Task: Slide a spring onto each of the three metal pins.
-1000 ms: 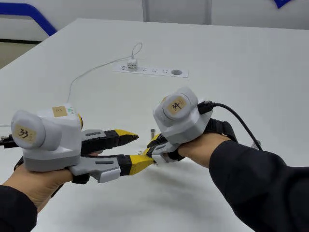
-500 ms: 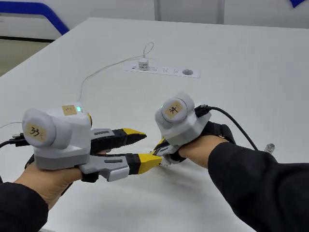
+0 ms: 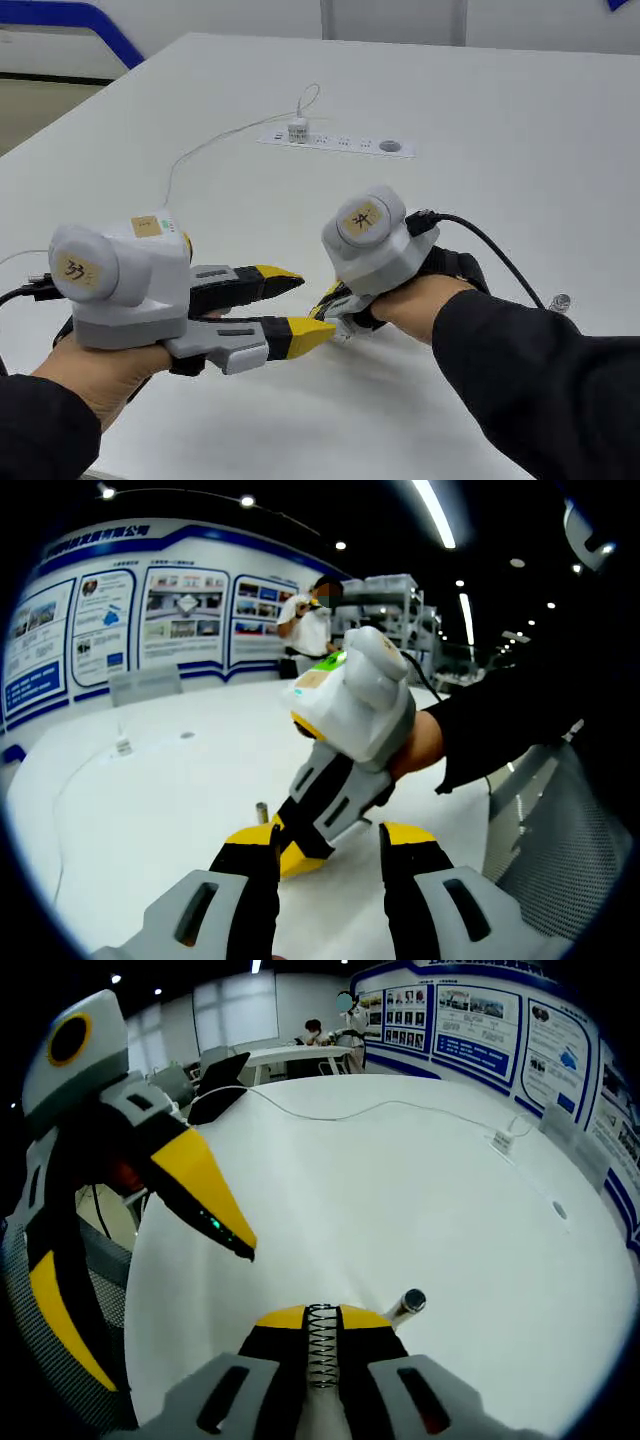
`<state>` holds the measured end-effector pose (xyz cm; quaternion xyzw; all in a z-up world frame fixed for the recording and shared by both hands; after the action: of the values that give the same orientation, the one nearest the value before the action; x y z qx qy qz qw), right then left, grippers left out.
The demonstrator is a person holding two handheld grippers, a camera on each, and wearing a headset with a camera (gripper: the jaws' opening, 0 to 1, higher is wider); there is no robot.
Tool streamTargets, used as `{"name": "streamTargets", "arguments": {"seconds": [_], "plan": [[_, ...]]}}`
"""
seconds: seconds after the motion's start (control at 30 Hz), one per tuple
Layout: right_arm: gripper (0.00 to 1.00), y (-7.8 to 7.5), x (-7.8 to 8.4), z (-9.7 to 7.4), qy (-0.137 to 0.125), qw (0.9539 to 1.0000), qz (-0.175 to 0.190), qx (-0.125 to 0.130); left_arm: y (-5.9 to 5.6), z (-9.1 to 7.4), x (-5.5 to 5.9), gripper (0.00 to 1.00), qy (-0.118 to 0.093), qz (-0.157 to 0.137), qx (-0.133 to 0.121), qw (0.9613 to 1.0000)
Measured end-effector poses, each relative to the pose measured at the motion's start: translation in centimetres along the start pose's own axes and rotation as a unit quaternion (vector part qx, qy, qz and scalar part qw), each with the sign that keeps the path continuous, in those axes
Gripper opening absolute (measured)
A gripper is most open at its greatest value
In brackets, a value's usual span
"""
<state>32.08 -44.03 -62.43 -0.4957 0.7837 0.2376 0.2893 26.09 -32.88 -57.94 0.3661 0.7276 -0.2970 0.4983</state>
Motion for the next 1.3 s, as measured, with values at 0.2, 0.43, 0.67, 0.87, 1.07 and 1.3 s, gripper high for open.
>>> {"name": "streamTargets", "arguments": {"seconds": [0.2,0.43,0.67,0.87,1.07,1.3], "plan": [[0.12,0.6,-0.4,-1.9,-0.023,0.9997,-0.006,0.007,-0.1,0.0,-0.1,0.41,0.000,0.003,0.001,1.0000],[0.12,1.1,-0.4,-4.8,-0.061,0.9980,0.002,0.019,-0.1,0.1,-0.2,0.40,0.000,0.004,-0.001,1.0000],[0.12,1.6,-1.5,-7.4,-0.120,0.9923,0.026,0.019,0.1,0.2,-0.3,0.40,0.002,-0.013,-0.008,0.9999],[0.12,2.3,-2.6,-8.7,-0.161,0.9862,0.037,0.011,0.1,0.7,-1.0,0.41,-0.005,-0.031,0.000,0.9995],[0.12,3.1,-3.1,-9.0,-0.179,0.9834,0.032,0.004,-0.4,1.4,-1.7,0.40,-0.009,-0.032,0.017,0.9993],[0.12,3.8,-3.7,-9.4,-0.199,0.9796,0.028,-0.004,-0.6,2.0,-2.8,0.37,-0.041,-0.070,0.028,0.9963]]}}
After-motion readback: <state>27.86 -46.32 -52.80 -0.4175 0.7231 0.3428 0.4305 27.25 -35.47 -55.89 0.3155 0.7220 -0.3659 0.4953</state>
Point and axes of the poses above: the centre of the closed fingertips' face, and the gripper's own axes: z roughly forward along the fingers, y roughly to its left, x roughly out of its underside, the point moved 9 cm from there along -z, roughly backward along the fingers, and after that the axes turned 6 degrees about -x, right-handed, at the moved point
